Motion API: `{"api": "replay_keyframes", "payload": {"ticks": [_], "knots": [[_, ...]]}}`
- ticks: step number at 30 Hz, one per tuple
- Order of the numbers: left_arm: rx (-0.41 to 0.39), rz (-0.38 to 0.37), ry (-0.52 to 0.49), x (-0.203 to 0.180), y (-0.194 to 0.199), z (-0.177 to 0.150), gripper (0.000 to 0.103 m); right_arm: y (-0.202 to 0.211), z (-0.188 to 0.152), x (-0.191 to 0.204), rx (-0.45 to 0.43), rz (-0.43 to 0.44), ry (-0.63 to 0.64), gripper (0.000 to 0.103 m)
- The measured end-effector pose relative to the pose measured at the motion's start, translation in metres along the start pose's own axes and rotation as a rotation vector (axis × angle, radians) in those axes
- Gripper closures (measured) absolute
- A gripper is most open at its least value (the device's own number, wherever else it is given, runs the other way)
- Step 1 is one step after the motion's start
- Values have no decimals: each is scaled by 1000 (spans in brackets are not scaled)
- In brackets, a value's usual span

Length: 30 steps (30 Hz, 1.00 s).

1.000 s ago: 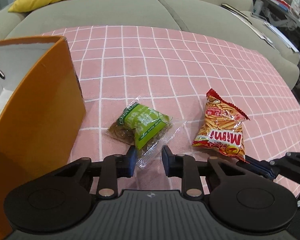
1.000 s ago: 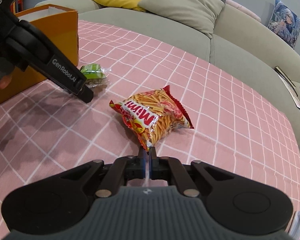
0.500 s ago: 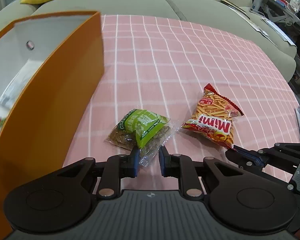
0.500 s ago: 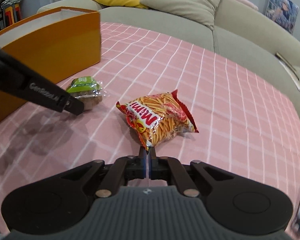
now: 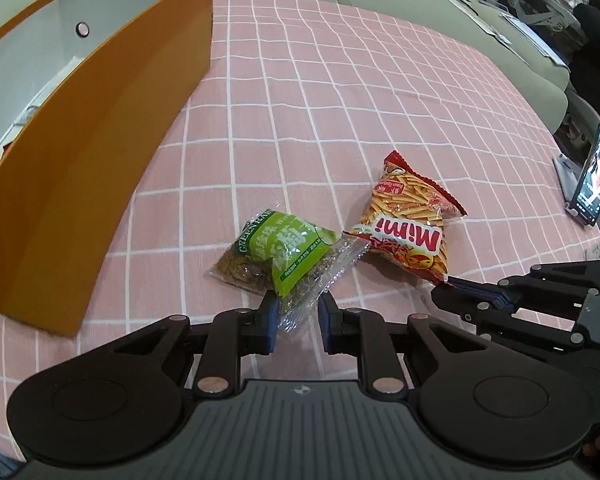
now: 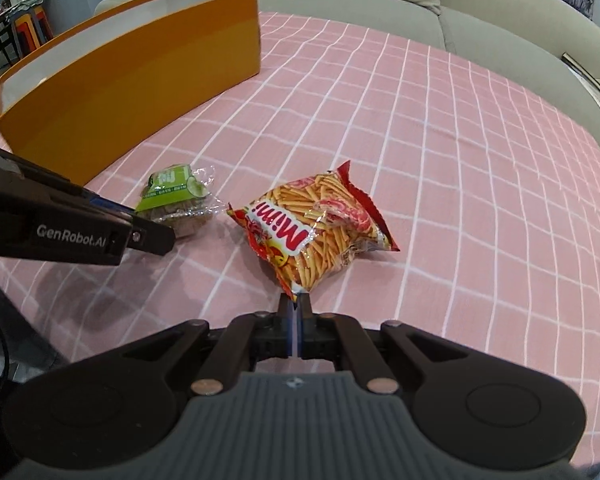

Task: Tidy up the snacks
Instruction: 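Grasp the green raisin packet with left gripper while right grasps the Mimi bag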

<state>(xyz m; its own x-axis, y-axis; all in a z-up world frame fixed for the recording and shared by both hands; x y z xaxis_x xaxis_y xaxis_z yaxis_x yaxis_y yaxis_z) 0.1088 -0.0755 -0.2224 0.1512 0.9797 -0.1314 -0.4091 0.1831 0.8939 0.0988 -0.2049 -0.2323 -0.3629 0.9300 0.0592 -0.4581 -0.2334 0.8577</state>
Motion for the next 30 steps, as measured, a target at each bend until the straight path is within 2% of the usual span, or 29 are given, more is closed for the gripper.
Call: {"api": "replay_keyframes", "payload": {"ticks": [2, 4, 5, 6, 8, 10, 12, 15, 20, 30], "knots": [[1, -15, 18, 1, 2, 1, 76, 2, 0, 1, 4, 21, -20, 102], [-7, -36, 31, 1, 7, 2, 60, 6, 1, 0, -7, 37, -48, 97], [-16, -43, 38, 1, 10, 0, 54, 10, 2, -1, -16, 39, -57, 88], [-27, -48, 50, 2, 13, 0, 45, 14, 3, -2, -33, 34, -64, 74], [-50, -54, 83, 5, 19, 0, 39, 28, 5, -5, -80, 28, -86, 64], [-66, -61, 136, 9, 24, 3, 34, 35, 10, -9, -117, 24, -112, 61], [-67, -56, 200, 15, 22, 7, 34, 36, 14, -15, -136, 14, -150, 49], [-30, -69, 314, 24, 13, 14, 34, 29, 21, -25, -136, 12, -239, 44], [27, -155, 519, 31, -3, 22, 34, 17, 28, -36, -123, 31, -374, 41], [87, -76, 517, 30, -27, 20, 33, -13, 32, -42, -76, 54, -441, 41]]}}
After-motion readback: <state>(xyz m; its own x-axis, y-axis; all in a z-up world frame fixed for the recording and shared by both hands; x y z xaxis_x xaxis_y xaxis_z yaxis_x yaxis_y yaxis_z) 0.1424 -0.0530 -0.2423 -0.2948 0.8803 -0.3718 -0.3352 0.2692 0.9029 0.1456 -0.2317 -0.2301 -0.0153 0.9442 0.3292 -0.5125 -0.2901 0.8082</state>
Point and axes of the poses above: each gripper's, at about its wrist camera, not at the fingertips, and y roughly against the way its jaws point, x to its left, z to its top, the point moved 8 cm from there along -y, roughly the way its jaws point, and after that the axes turned 3 degrees about z, right-handed, at the moved point
